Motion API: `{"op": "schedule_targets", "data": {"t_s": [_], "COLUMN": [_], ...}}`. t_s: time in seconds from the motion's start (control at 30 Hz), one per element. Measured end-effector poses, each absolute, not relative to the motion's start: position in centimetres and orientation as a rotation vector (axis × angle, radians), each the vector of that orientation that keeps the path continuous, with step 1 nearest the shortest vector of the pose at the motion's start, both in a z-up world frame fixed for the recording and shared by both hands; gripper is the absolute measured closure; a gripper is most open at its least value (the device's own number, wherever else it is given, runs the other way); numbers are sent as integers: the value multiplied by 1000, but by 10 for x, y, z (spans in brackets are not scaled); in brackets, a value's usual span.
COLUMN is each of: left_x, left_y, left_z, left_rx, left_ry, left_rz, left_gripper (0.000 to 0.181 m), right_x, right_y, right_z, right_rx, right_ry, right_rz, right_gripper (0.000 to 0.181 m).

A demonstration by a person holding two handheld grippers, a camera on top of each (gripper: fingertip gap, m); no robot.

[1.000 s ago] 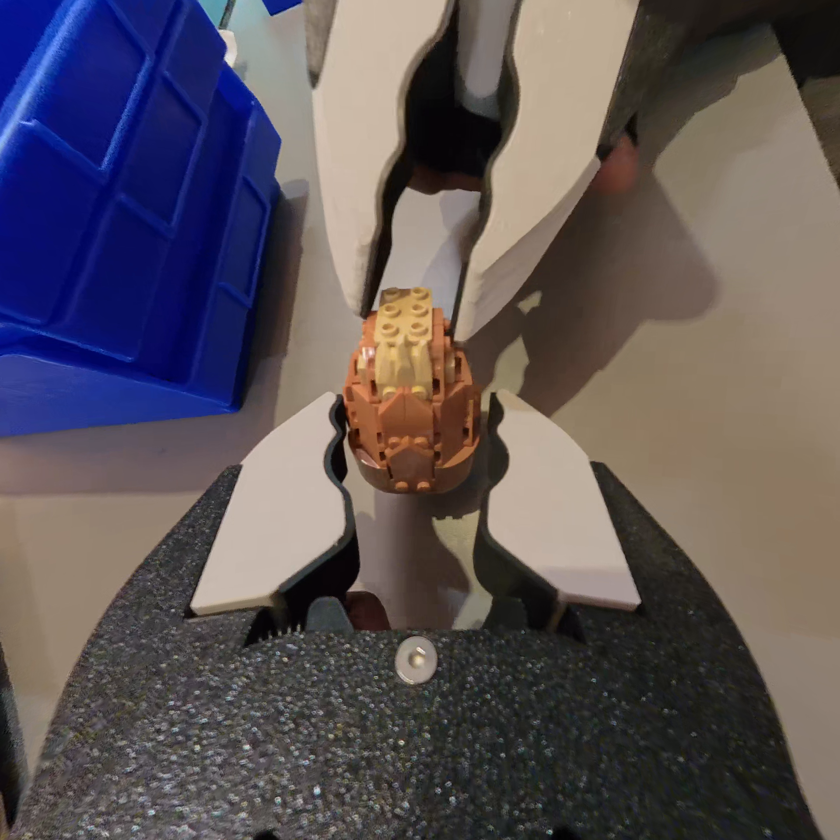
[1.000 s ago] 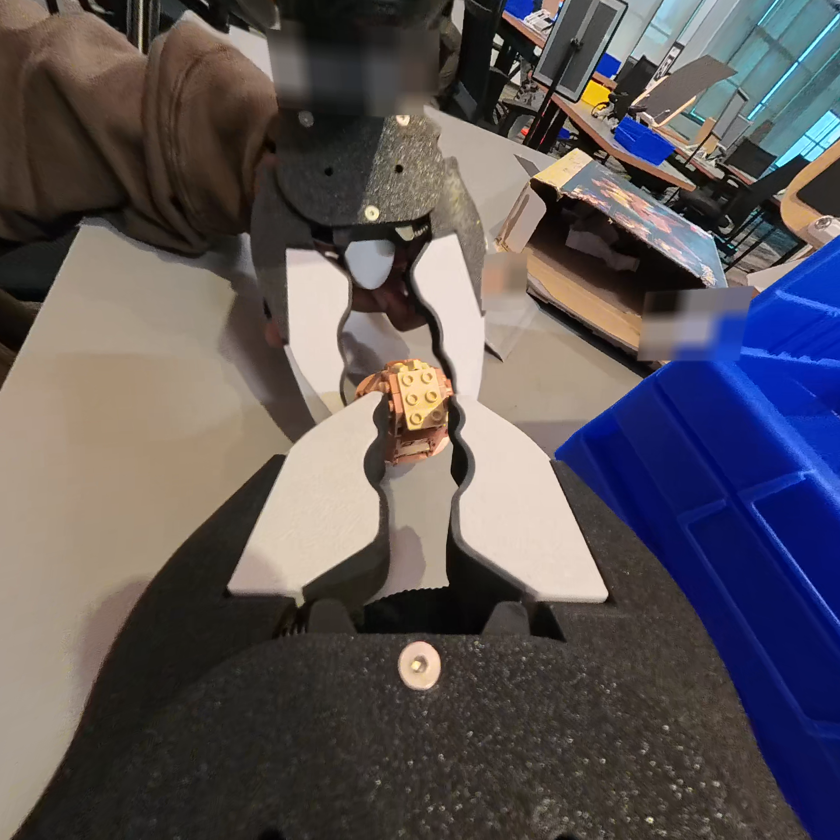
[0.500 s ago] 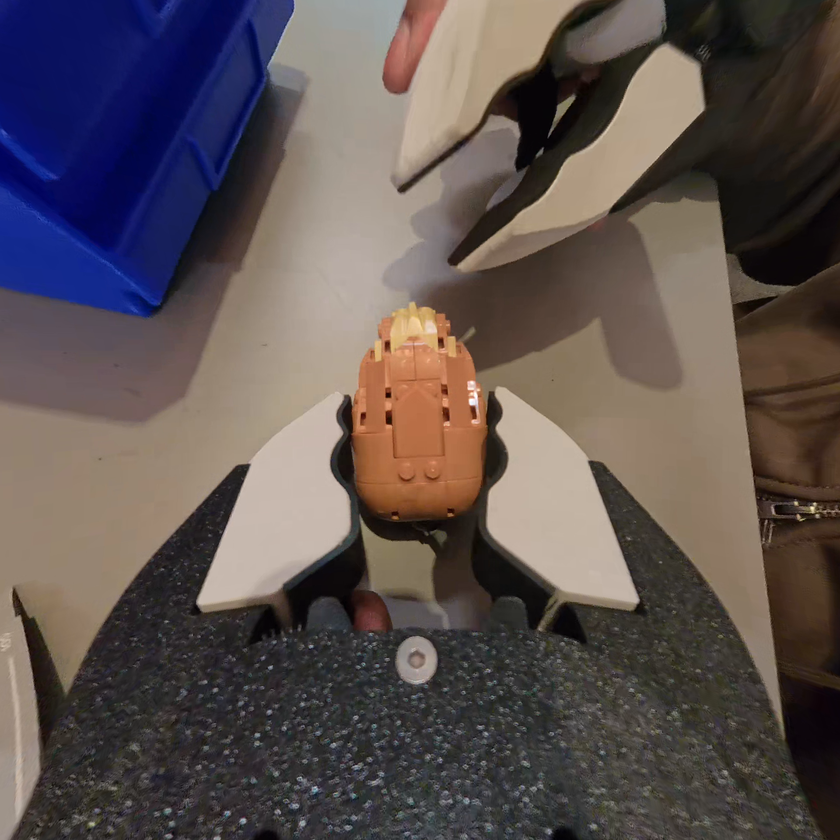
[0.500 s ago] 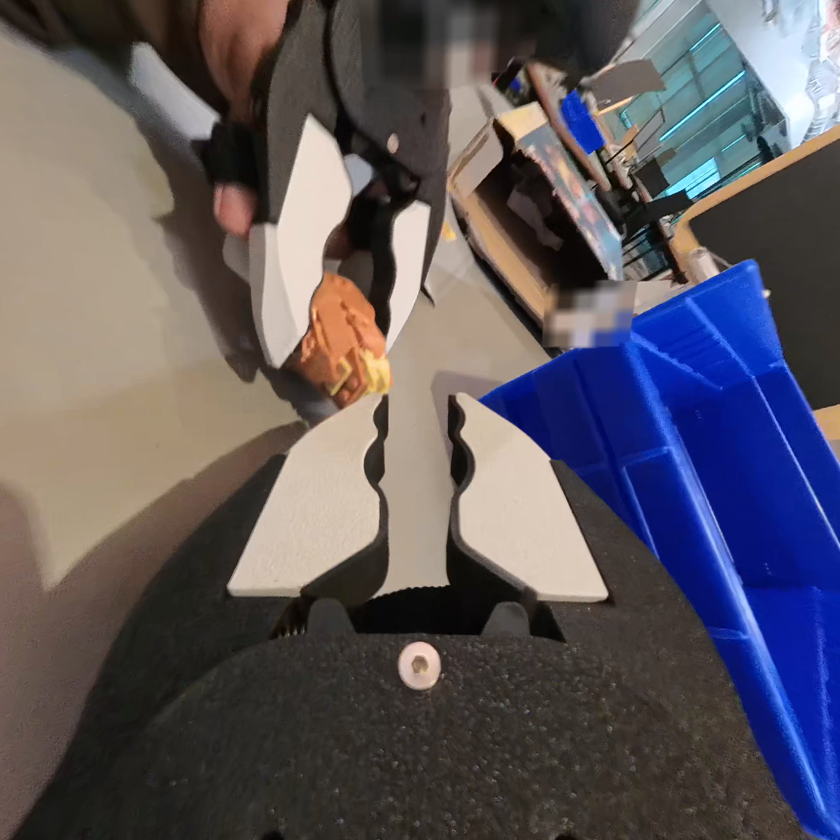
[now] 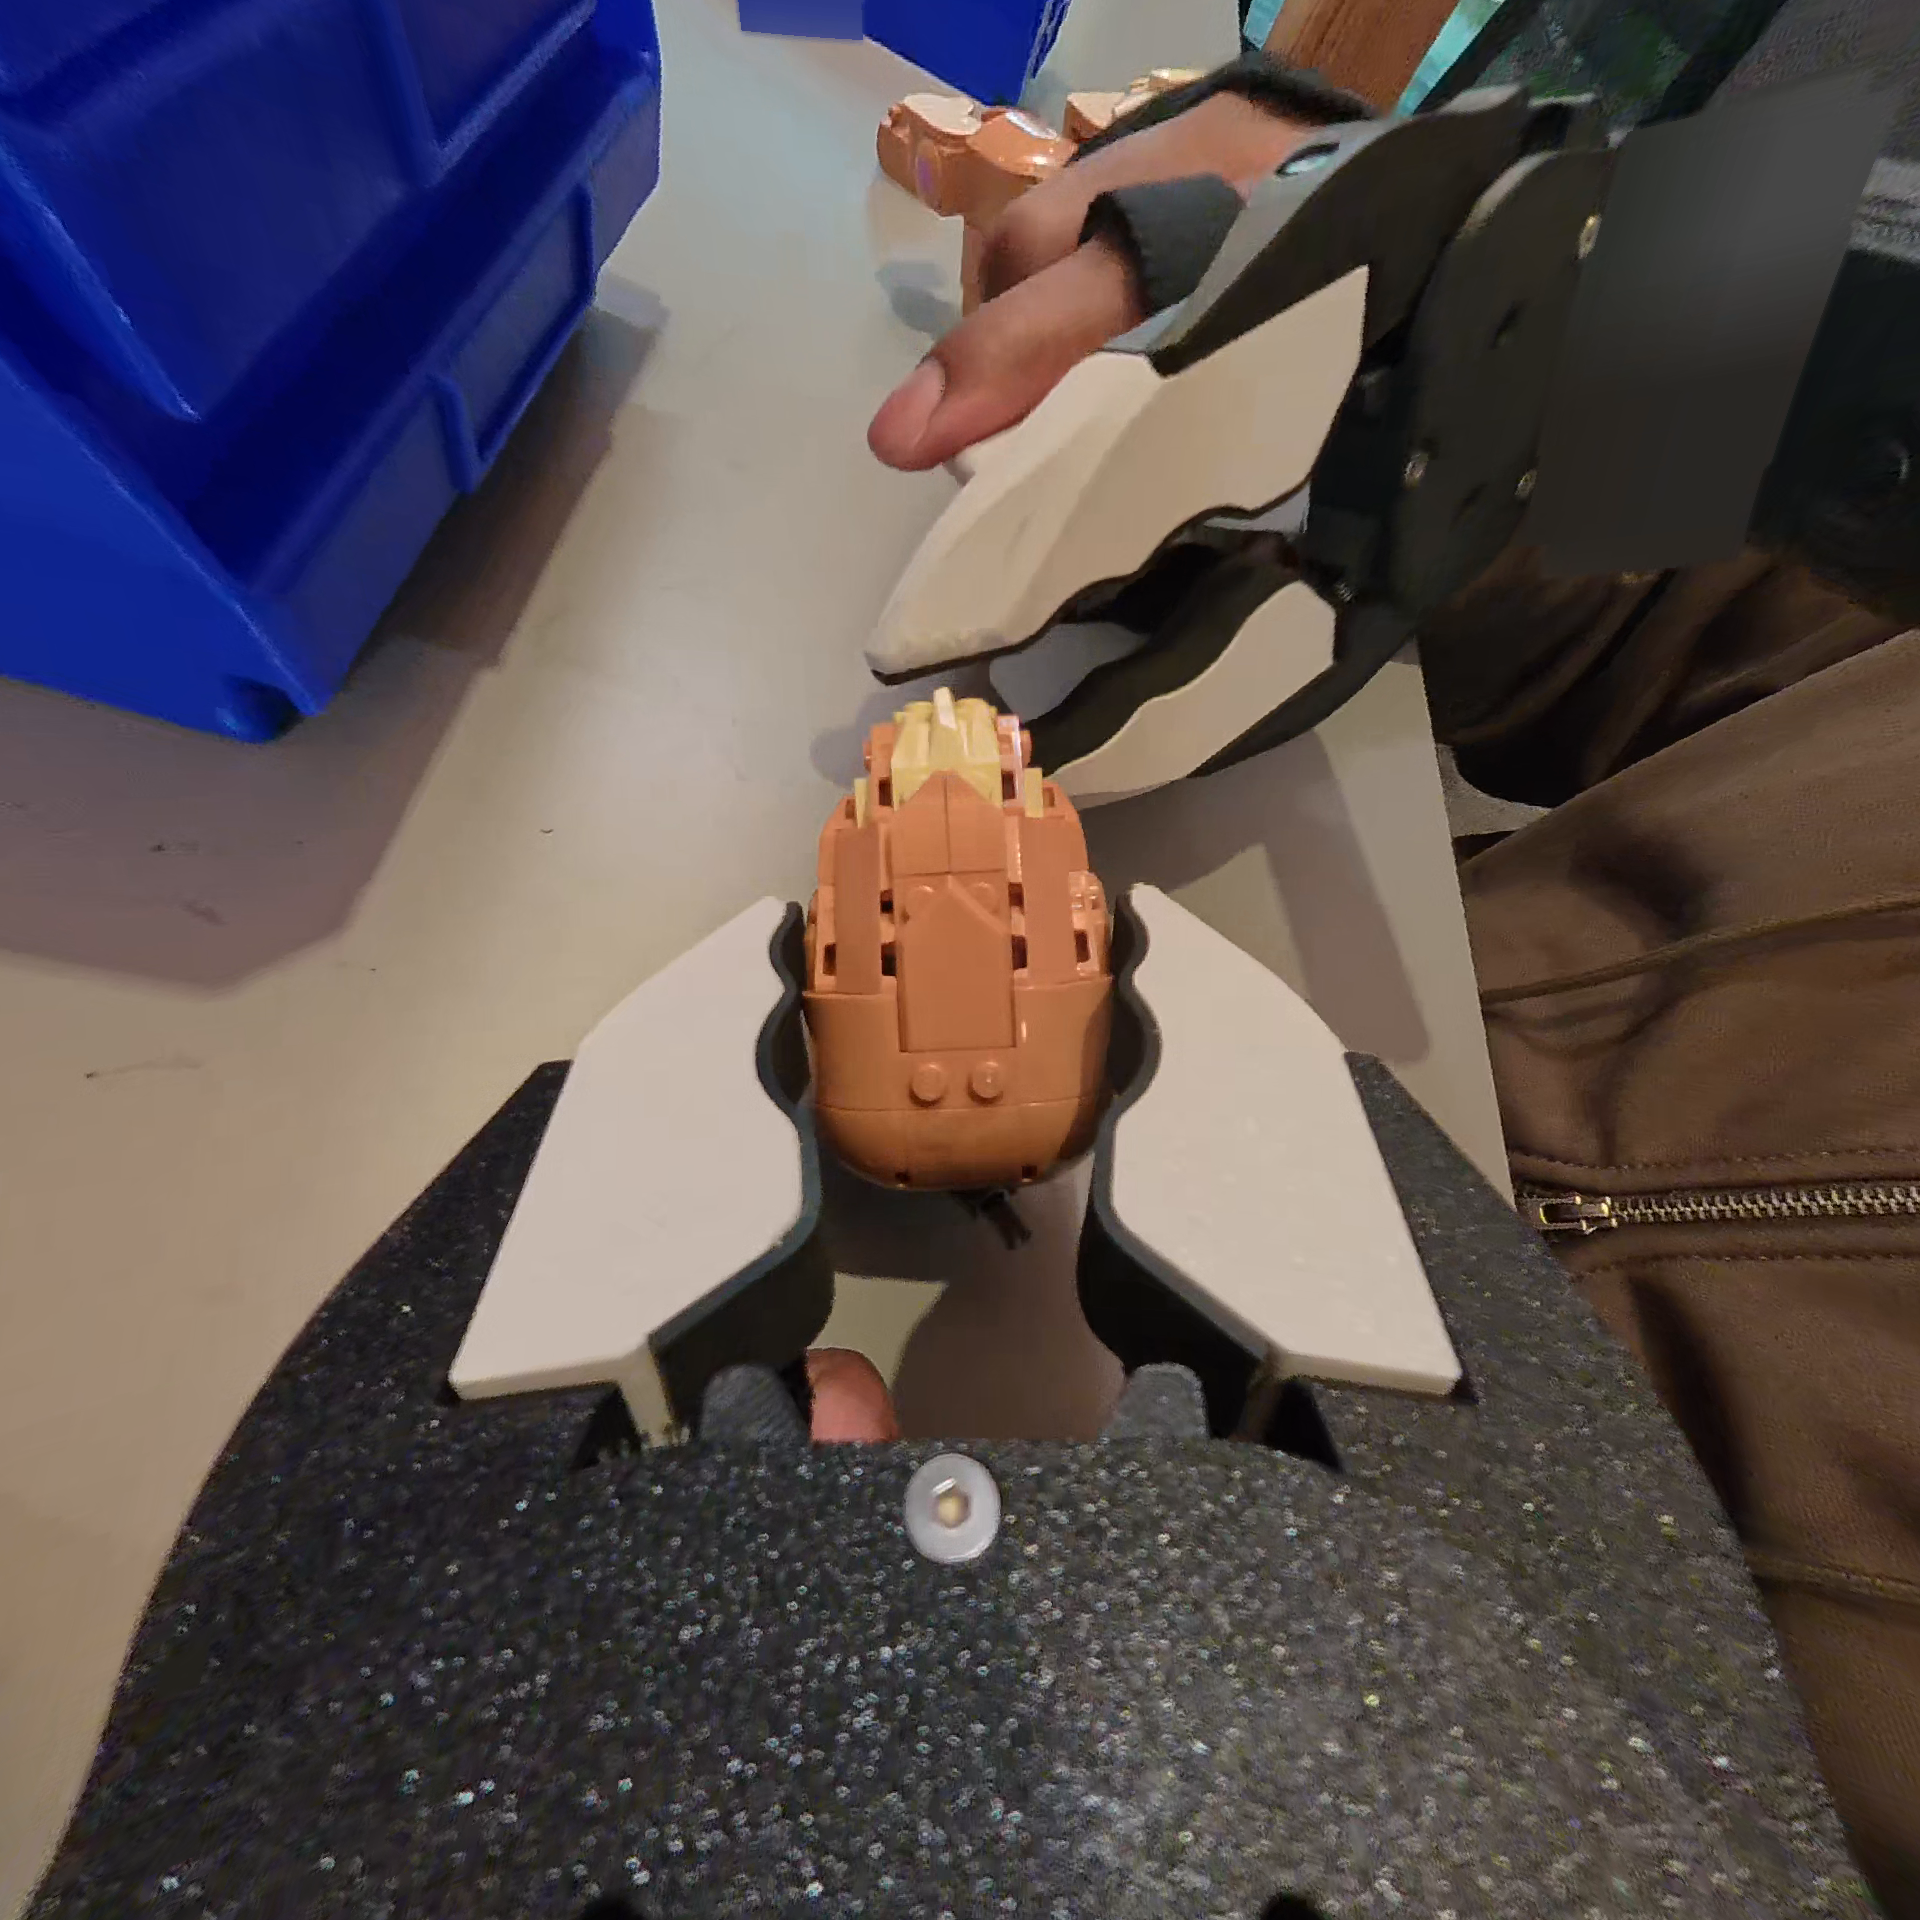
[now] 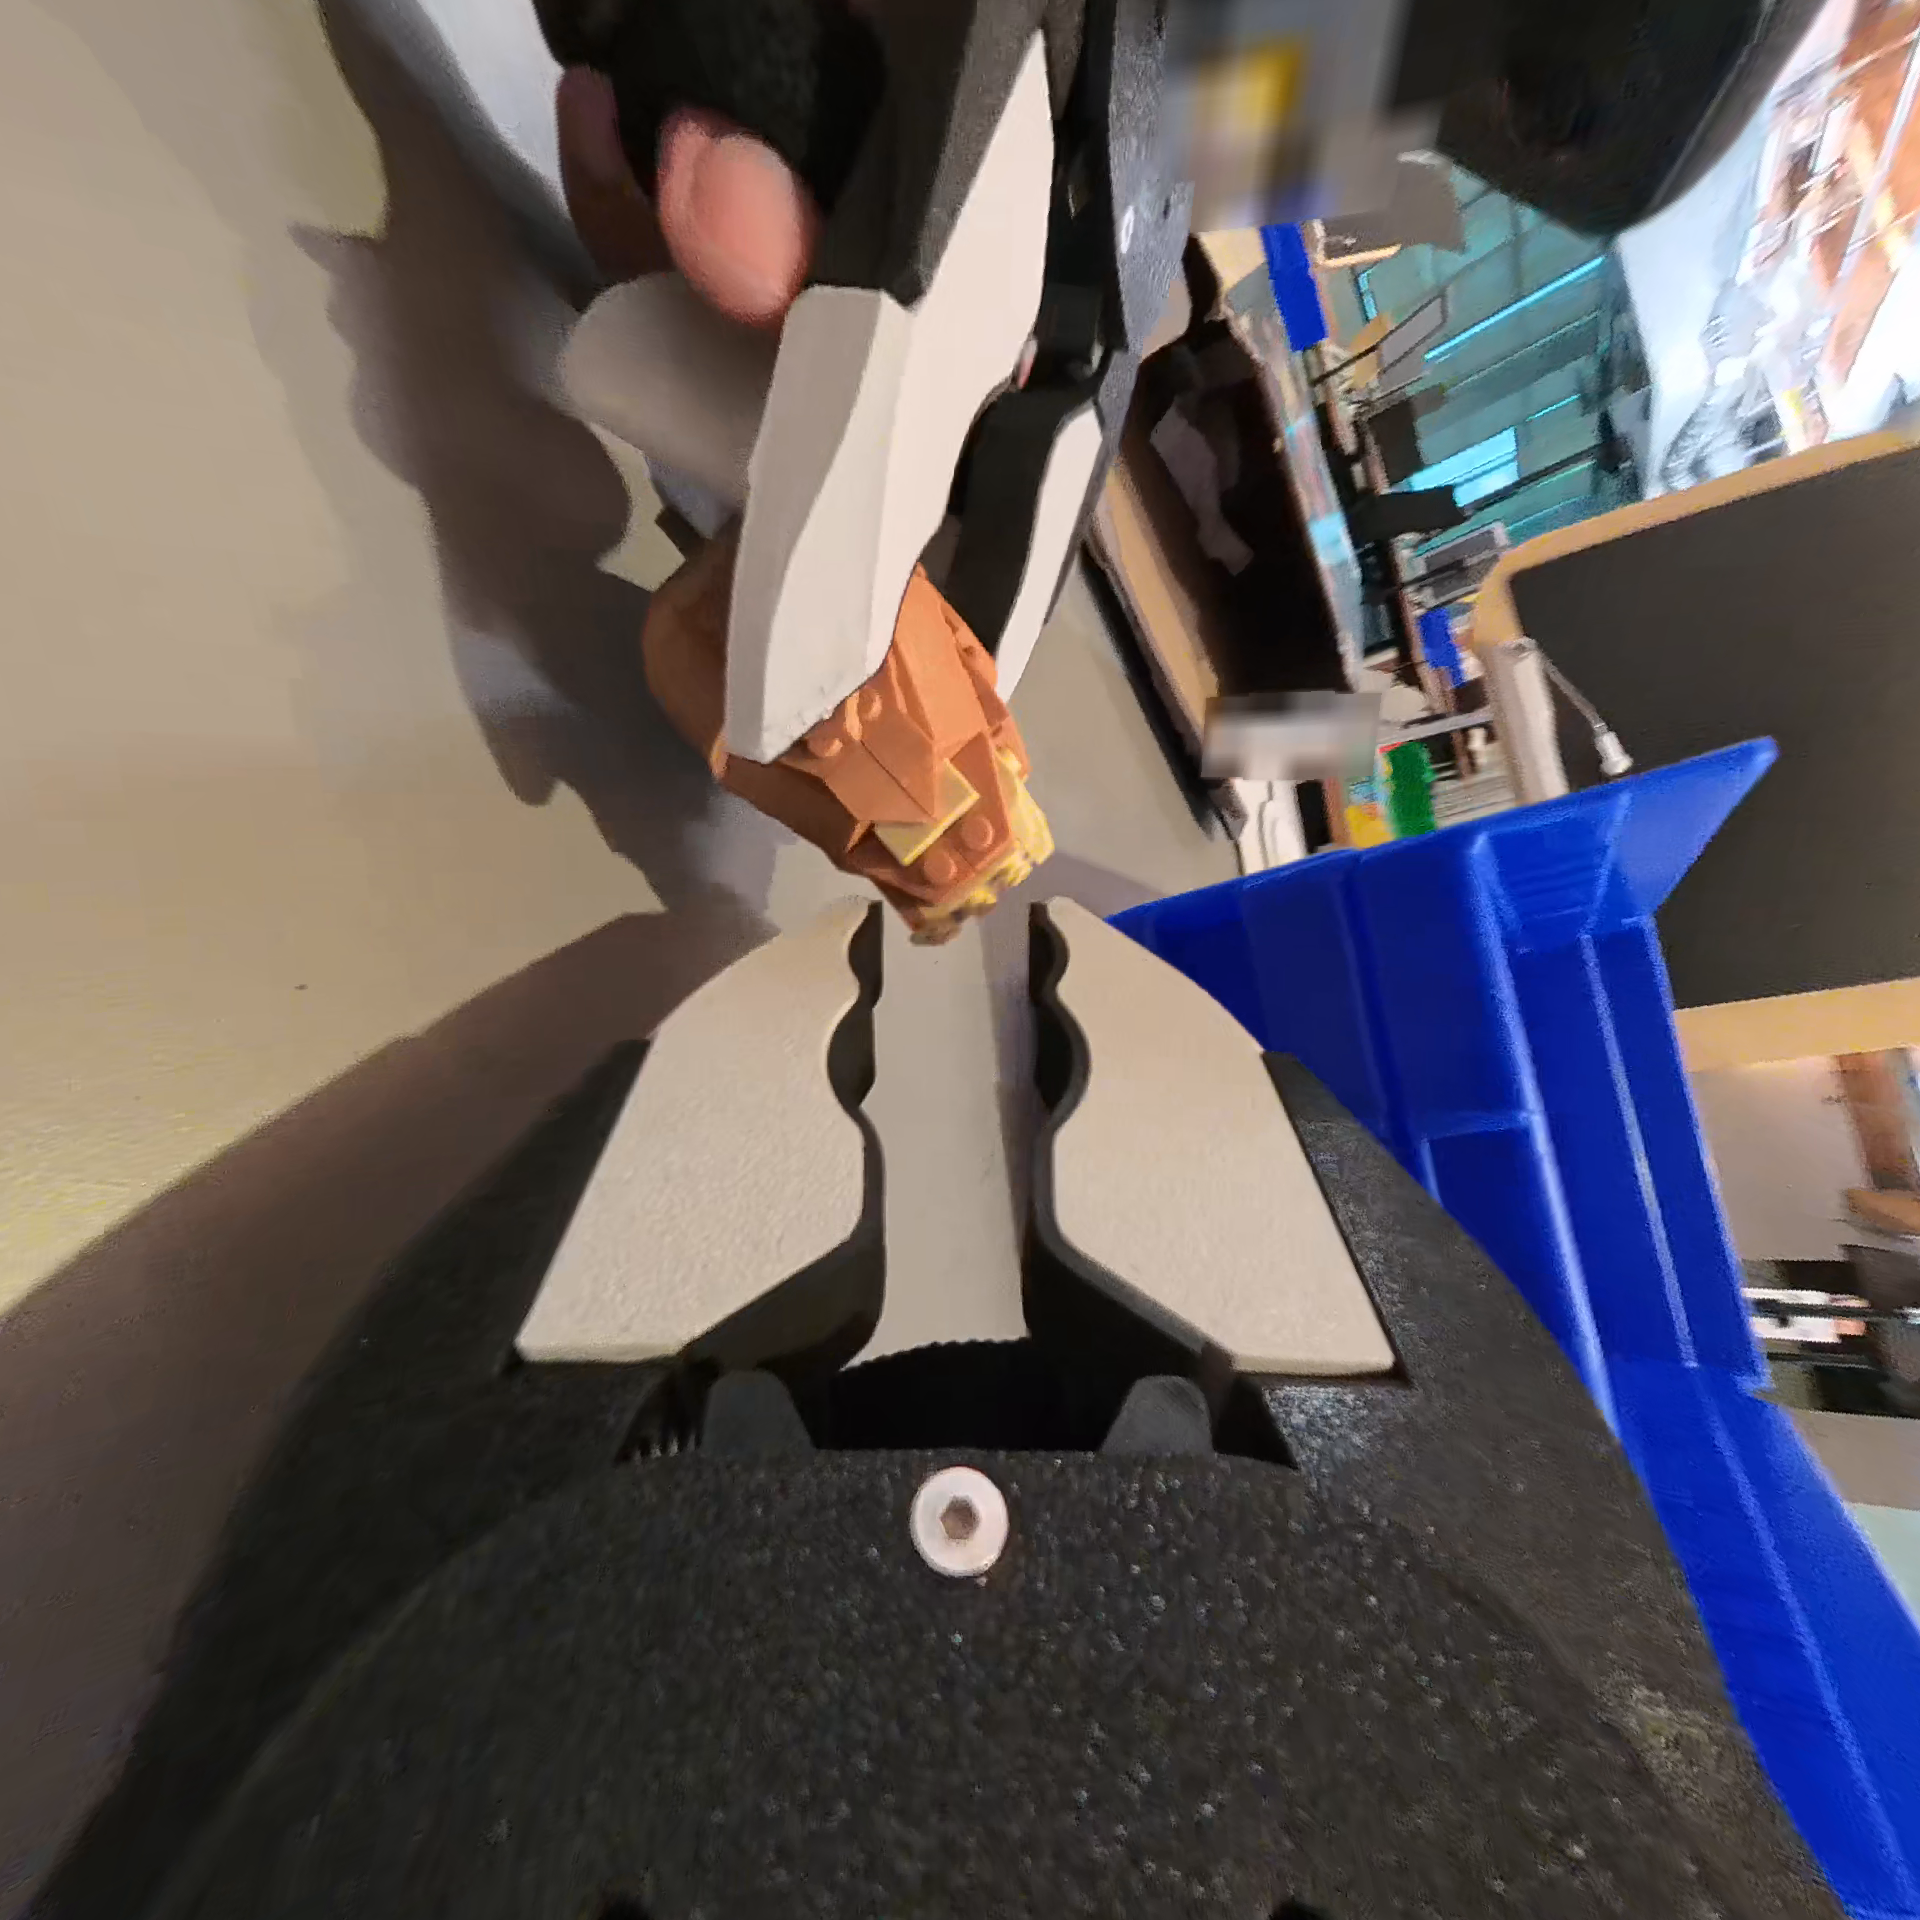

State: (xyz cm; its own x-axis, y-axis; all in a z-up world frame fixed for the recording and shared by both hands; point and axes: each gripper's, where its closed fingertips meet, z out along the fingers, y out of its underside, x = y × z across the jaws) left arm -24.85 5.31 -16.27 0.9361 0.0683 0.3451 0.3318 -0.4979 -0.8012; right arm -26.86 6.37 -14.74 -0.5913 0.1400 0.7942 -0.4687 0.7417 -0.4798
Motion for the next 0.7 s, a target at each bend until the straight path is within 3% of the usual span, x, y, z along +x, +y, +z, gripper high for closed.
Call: {"op": "schedule_targets", "data": {"t_s": [0.33,0.7], "left_x": [-242,-233], "left_y": [53,53], "left_z": [-176,-176], "left_rx": [-2153,-2172], "left_ry": [-243,-148], "left_rz": [-336,-325], "left_gripper": [125,125], "right_x": [-263,-254], "right_y": [63,64], "right_z": [-152,-148], "right_rx": [448,438], "right_ry": [-1933,-2014], "right_rz": [658,790], "right_gripper": [166,170]}}
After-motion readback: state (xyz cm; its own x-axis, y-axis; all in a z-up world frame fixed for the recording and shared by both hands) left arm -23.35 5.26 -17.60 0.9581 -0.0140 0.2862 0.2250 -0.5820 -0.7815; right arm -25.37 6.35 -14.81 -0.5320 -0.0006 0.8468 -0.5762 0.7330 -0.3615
